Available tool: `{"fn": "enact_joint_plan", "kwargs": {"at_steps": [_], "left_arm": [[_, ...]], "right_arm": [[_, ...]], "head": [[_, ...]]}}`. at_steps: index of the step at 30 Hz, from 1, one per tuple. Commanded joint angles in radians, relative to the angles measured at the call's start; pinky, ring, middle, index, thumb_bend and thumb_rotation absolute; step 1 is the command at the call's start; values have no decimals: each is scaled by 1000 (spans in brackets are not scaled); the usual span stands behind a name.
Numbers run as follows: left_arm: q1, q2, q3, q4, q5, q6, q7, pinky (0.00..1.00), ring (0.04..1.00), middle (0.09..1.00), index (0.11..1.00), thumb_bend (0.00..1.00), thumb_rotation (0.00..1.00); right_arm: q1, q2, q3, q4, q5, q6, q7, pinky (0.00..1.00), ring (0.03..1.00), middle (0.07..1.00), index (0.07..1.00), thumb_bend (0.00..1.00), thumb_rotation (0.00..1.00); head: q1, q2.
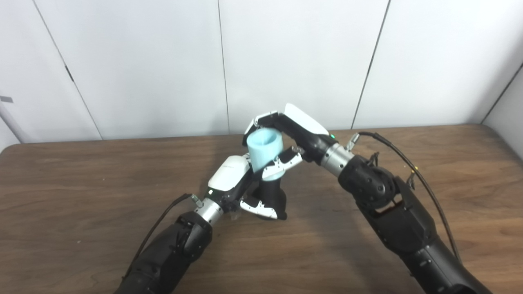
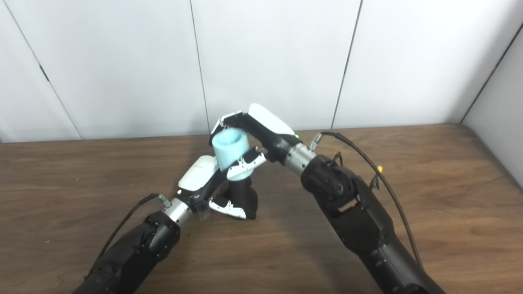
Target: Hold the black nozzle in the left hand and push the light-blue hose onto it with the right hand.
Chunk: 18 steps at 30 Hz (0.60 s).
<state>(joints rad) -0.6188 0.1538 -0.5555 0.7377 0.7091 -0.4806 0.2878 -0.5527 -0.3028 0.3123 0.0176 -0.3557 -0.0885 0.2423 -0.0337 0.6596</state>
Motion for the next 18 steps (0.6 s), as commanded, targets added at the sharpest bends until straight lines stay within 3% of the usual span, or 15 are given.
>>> {"fn": "enact_joint_plan", "kwargs": {"at_steps": [1, 10, 13, 18], "left_arm": [[153, -6, -26, 73, 6, 29, -25, 889, 667, 477, 492, 526, 0], [153, -12, -5, 68, 7, 39, -40, 884, 669, 490, 481, 526, 0], [154, -12, -4, 62, 12, 48, -46, 890, 675, 489, 482, 526, 0], [158, -13, 1, 60, 13, 52, -43, 891, 669, 487, 483, 526, 0]], "right_arm": [[41, -30, -2, 2, -30, -63, -10, 317, 408, 491, 505, 517, 0], [151, 7, -48, 74, -160, -280, -279, 363, 426, 512, 497, 501, 0], [173, 24, -63, 101, -195, -326, -357, 368, 428, 512, 496, 501, 0], [193, 45, -76, 118, -230, -351, -422, 367, 421, 514, 511, 499, 0]], "head": [[0, 2], [1, 6], [2, 9], [3, 10]]}}
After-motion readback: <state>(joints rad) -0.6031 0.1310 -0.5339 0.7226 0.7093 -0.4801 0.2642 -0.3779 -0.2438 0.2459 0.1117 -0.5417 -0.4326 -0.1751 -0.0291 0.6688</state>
